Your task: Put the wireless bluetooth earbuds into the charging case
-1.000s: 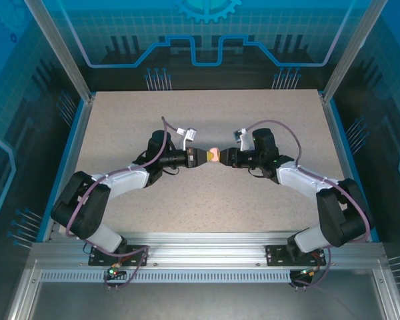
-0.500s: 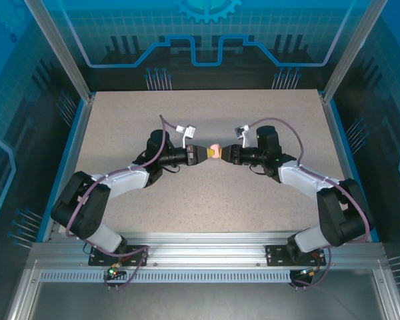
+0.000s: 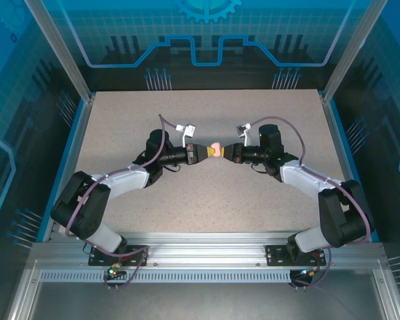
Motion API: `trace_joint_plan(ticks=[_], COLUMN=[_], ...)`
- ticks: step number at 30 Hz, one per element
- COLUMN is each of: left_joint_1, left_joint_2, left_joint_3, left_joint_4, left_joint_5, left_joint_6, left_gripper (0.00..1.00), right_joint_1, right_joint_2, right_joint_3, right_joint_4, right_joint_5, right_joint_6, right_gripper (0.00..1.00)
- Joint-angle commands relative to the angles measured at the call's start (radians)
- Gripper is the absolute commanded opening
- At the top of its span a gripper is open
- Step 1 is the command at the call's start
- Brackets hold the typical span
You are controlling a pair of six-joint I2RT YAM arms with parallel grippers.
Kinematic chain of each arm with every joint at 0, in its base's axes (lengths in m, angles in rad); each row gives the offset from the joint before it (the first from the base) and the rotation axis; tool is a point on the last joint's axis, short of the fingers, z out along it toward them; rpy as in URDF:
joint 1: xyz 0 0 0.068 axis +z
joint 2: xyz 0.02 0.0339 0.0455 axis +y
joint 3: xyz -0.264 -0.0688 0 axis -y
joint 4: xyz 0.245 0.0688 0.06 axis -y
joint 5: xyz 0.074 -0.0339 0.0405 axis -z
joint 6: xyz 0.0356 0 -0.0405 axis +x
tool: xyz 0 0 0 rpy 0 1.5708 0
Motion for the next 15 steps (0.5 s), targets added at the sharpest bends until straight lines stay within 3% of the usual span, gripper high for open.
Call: trace_joint_plan(ticks=[1,3,8,13,15], left_joint_1=[-0.011,-0.01,-0.009,-0.003,0.0], left_joint_2=[-0.005,-0.01,-0.056,-0.099,-0.107], left_joint_3=[0.017,0.017,0.053,0.137,0.173], left_joint_4=[0.003,-0.019,-0.163,-0.393,-0.484], left_joint_5=[0.005,-0.016,-0.06,-0.107,-0.18], left_joint_6=[0.011,0.025,0.121,0.269,0.299], left_gripper=[0.4,0.61,0.96,0.99,0.99], right_joint_1=[-0.018,-0.019,-0.028,-0.036,-0.04], right_joint_2=[-0.042,-0.048,-0.049,-0.05,-0.051], right_joint_3=[0.053,0.075,0.134,0.184,0.2], right_joint_4=[-0.095,-0.161,-0.3,-0.428,-0.458], right_joint_5=[0.061,0.094,0.16,0.233,0.249], right_joint_6=[-0.061,-0.098,-0.195,-0.312,-0.351], right_gripper=[0.0,0.0,0.0,0.0,0.0])
